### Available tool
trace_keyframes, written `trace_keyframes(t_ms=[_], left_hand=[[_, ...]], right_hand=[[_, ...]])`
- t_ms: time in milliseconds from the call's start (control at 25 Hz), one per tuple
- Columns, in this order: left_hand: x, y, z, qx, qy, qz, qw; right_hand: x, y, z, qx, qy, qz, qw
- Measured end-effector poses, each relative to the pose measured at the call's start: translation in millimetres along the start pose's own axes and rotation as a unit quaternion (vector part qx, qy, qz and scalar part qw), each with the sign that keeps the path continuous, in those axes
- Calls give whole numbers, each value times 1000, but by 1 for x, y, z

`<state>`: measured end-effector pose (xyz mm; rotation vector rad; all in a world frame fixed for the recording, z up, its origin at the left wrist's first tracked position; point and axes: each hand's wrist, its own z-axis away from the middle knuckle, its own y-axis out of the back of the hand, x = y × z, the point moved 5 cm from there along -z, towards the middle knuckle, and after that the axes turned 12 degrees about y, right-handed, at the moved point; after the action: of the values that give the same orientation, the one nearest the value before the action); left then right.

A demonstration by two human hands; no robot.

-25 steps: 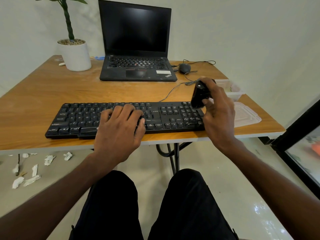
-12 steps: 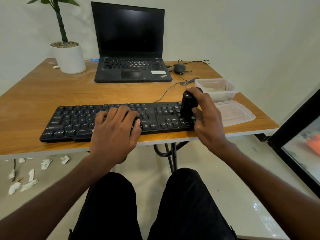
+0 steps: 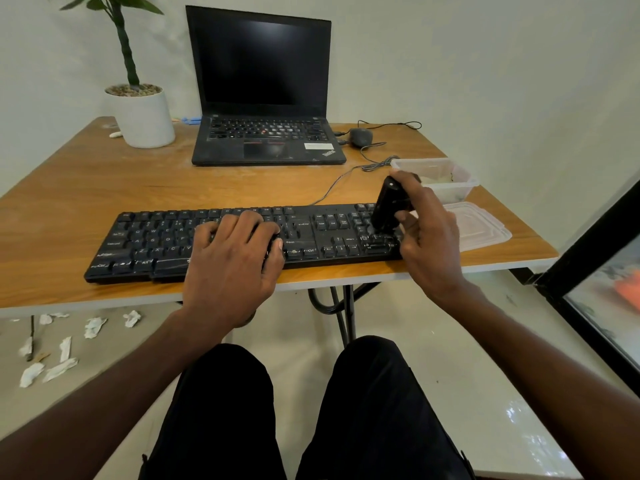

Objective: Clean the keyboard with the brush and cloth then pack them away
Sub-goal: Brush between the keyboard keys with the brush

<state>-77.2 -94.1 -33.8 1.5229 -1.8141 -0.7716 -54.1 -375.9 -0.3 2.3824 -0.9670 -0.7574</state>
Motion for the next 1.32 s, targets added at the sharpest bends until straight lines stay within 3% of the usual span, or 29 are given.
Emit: trace_keyframes(t_ms=[120,280,360,520,760,920,1000,1120,1200,1320], left_hand=[[1,-1,0,-1,-3,-2,1000],[0,-1,0,4,-5,0,1000],[0,-1,0,4,-2,-1,1000],[1,-1,-1,-1,-2,-3,1000],[0,0,0,2,-2,2,1000],[1,-1,-1,-1,-3,1,1000],[1,-1,0,0,-3,-1,1000],[0,0,0,0,-3,-2,1000],[1,-1,0,-2,-2,-1,1000],[1,-2,0,-4,-2,0,1000]], right_hand=[[8,11,-3,45,-56,128,989],[-9,-3,0,-5,32,64,997],[-10,-6,-1,-23,48,105,993],[0,8,-2,49,-56,191,979],[-13,1,-5,9,-20,8,1000],[0,9,-4,41,-51,83,994],[6,10,-3,67,-73,68,993],[3,4,-4,39,-29,5,999],[3,7,-4,43,-13,42,998],[10,17,-3,105,-81,37,990]])
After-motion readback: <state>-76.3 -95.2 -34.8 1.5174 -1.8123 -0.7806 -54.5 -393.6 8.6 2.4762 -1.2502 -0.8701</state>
